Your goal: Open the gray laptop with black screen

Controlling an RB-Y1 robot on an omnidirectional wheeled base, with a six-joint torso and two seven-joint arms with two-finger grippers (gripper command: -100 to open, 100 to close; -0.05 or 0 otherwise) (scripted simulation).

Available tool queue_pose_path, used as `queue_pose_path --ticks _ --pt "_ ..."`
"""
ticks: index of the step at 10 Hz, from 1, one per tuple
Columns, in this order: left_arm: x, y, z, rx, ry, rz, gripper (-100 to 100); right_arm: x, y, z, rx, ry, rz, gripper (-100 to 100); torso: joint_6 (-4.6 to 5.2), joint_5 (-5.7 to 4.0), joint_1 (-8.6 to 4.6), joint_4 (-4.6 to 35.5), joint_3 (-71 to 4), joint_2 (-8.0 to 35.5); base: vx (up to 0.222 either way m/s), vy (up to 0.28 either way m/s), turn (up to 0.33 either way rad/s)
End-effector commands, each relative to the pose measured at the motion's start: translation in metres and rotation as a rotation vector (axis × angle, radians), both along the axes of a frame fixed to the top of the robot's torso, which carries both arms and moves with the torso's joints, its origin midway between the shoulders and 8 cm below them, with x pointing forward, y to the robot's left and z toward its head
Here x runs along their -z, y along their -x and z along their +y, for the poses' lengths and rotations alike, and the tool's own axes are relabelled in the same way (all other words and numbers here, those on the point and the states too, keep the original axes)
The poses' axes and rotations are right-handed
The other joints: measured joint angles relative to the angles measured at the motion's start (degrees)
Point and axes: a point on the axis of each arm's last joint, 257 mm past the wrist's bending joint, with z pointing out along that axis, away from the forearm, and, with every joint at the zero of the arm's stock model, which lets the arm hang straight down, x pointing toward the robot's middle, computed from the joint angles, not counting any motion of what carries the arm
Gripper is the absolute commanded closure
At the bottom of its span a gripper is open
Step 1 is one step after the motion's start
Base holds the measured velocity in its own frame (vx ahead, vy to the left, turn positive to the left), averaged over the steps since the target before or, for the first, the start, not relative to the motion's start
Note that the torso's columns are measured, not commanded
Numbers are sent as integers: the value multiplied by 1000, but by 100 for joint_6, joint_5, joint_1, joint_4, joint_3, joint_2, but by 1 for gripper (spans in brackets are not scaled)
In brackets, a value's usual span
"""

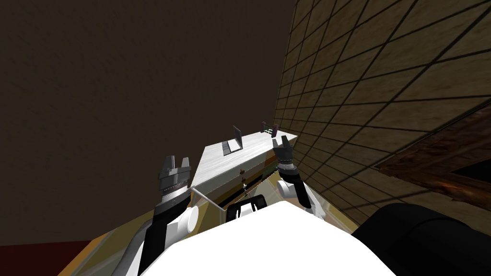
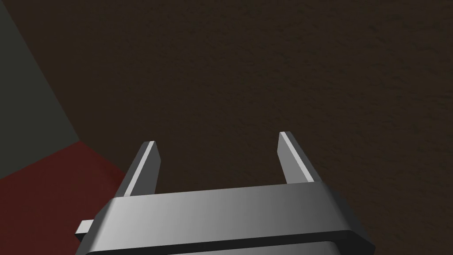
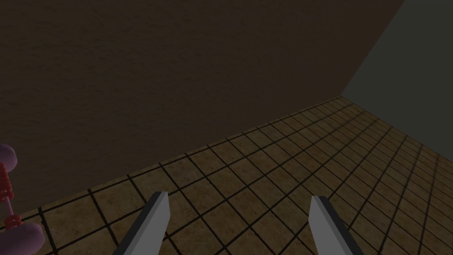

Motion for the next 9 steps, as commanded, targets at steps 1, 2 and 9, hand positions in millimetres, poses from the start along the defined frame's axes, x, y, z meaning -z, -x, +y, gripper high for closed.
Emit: queue_pose_path --ticks 1,2,9 --pt "0 0 0 0 0 0 0 0 0 0 0 0 0 0 0 0 0 423 -846 423 0 0 0" --pt "0 0 0 0 0 0 0 0 0 0 0 0 0 0 0 0 0 846 -1691 846 0 0 0" --pt "13 -54 3 103 -30 130 -100 0 0 0 0 0 1 0 0 2 6 1533 -3083 1523 -77 -94 3"
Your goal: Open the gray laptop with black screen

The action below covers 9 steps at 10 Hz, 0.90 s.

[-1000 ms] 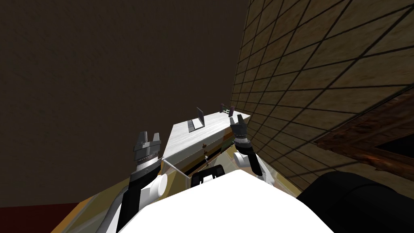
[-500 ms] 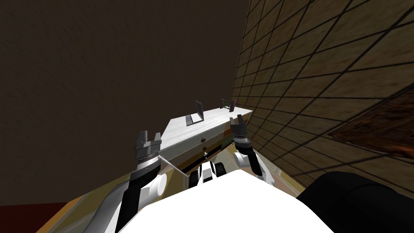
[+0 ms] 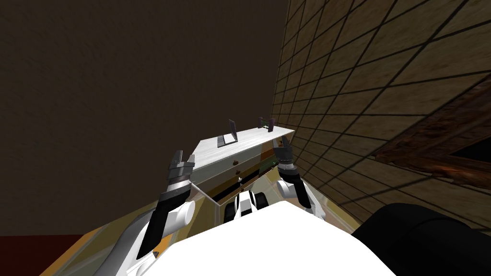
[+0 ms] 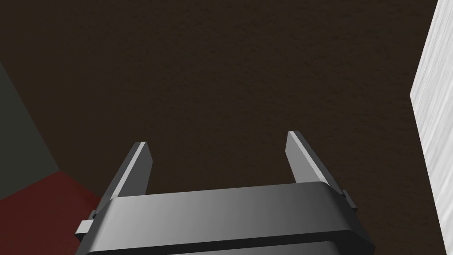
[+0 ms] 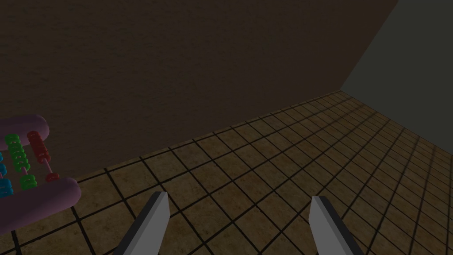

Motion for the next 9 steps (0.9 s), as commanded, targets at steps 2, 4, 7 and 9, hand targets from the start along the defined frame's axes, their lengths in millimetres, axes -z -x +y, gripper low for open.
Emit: queue_pose_path --ticks 2,4,7,9 --pt "6 -24 6 26 20 62 -100 0 0 0 0 0 0 0 0 0 3 1 3 4 -30 -82 2" --pt "8 -34 9 34 32 86 -100 0 0 0 0 0 0 0 0 -3 -10 4 9 13 -21 -90 6" --pt "9 -55 16 48 63 131 -100 0 0 0 0 0 0 0 0 -1 -3 4 8 12 -13 -80 7" --pt "9 -65 20 54 82 153 -100 0 0 0 0 0 0 0 0 -1 -2 2 5 9 -2 -81 9"
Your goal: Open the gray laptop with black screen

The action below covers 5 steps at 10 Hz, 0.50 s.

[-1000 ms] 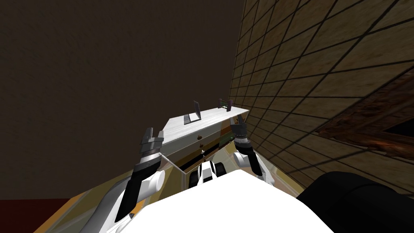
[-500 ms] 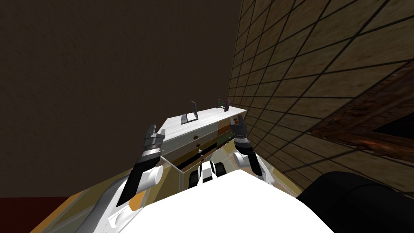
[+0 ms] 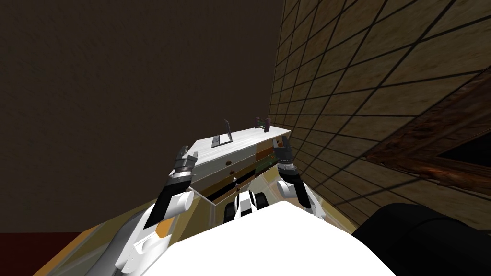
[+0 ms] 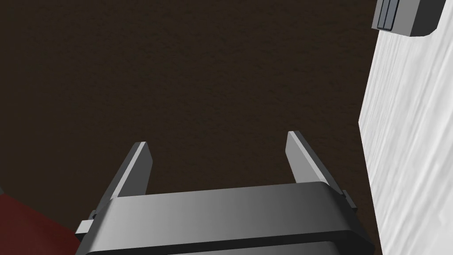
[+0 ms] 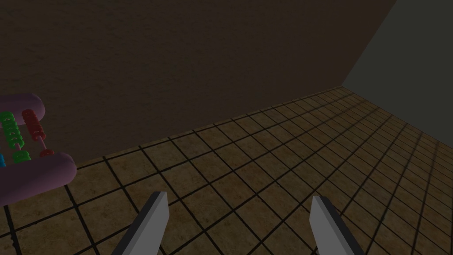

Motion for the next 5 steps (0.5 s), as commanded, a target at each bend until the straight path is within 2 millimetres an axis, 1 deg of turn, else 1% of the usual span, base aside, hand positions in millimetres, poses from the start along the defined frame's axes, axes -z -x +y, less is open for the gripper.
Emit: queue_pose_path --ticks 1,2,3,4,5 --pt "2 -12 5 5 23 32 -100 0 0 0 0 0 0 0 1 -1 -8 1 3 4 -4 -82 10" --pt "-1 -22 8 12 43 45 -100 0 0 0 0 0 0 0 0 -1 -4 2 4 6 -11 -102 20" --pt "2 -23 9 9 45 58 -100 0 0 0 0 0 0 0 1 -2 -9 3 5 7 -9 -87 11" --pt "-2 -32 12 16 66 66 -100 0 0 0 0 0 0 0 0 -1 -1 2 5 6 2 -97 25" --pt "2 -34 14 11 69 84 -100 0 0 0 0 0 0 0 1 -1 -5 1 1 1 8 -89 12"
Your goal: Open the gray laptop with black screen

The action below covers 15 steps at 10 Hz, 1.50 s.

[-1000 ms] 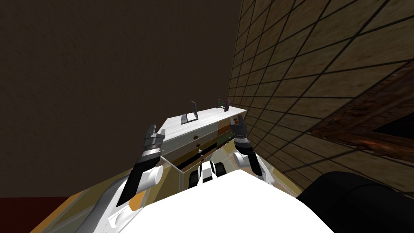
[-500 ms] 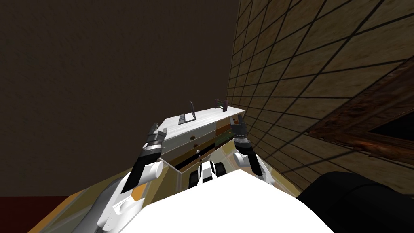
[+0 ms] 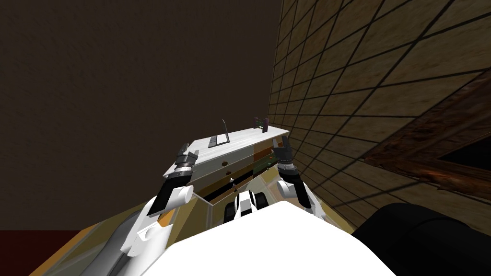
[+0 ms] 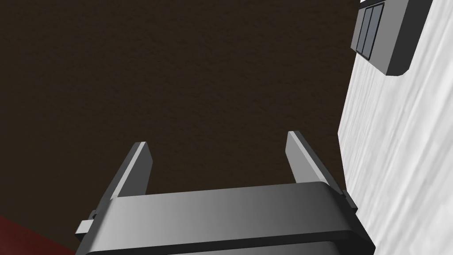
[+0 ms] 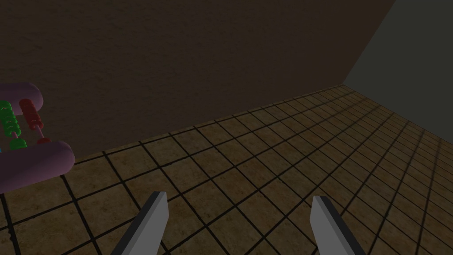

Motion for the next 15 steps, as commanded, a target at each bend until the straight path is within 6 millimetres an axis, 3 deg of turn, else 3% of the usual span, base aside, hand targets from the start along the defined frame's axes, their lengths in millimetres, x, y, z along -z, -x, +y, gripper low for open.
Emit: queue_pose_path --ticks 1,10,15 --pt "-2 -17 8 4 39 35 -100 0 0 0 0 0 0 0 0 1 4 -1 -1 -2 12 -96 32" --pt "-3 -56 28 -3 163 146 -100 0 0 0 0 0 0 0 0 -2 -8 1 1 2 23 -100 29" --pt "-17 -78 39 -5 262 188 -100 0 0 0 0 0 0 0 0 0 2 2 5 8 35 -110 48"
